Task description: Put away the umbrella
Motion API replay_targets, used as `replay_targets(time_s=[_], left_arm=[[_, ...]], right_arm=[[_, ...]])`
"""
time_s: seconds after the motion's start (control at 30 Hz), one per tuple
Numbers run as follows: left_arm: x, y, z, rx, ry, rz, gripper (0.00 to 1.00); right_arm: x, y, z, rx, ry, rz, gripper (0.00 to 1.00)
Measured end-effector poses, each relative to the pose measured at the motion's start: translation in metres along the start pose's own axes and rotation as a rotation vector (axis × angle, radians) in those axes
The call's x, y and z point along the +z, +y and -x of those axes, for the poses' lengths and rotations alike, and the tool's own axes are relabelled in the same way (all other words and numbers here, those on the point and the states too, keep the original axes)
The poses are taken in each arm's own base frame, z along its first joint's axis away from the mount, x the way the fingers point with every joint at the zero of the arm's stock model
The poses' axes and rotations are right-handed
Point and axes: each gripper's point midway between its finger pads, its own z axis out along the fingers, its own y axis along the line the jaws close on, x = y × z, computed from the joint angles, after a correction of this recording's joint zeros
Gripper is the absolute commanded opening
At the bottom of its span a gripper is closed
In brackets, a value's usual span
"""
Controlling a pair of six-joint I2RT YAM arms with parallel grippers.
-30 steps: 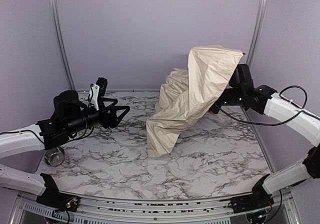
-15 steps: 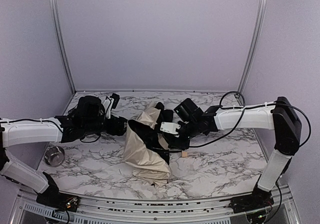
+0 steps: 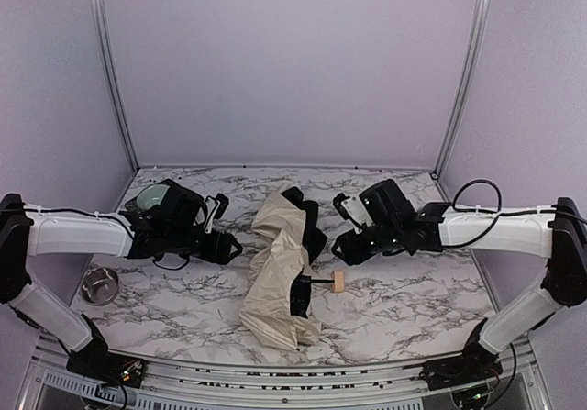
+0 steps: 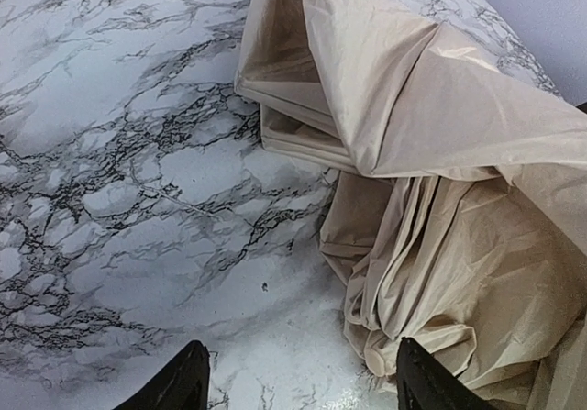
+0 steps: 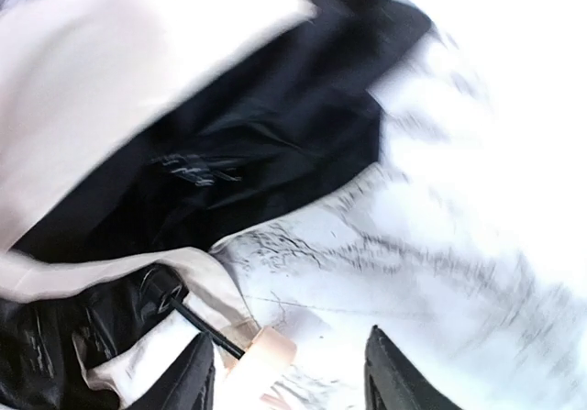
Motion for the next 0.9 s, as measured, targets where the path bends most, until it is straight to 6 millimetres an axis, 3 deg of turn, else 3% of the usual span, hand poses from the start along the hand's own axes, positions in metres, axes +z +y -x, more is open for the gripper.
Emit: replay_targets(time_s=[0.13,0.27,0.47,0.7,0.9], left_arm=[[0.016,-0.004,-0.008,-0.021,0.07,-0.02,0.6],[0.037,-0.012,-0.016,-0.056,0.151,-0.065,0.54],[0.055,-0.026,-0.037,-0.115,0.265,-0.131,0.48],[0.052,-0.053,-0.049,-0.114,0.316,-0.206,0.44],[0.05,-0.063,-0.048,-0.116,0.327,-0.221,0.43]], right_arm=[[0.017,-0.012,-0.034,0.24,0.094,-0.029,0.42],[0.036,-0.008,-0.08,0.374,0.222,-0.037,0.37],[0.056,0.02,-0.07,0.422,0.222,0.027,0.28],[0.071,0.065,-0.058,0.451,0.193,0.154,0.22],[0.078,0.097,-0.048,0.465,0.191,0.233,0.22]])
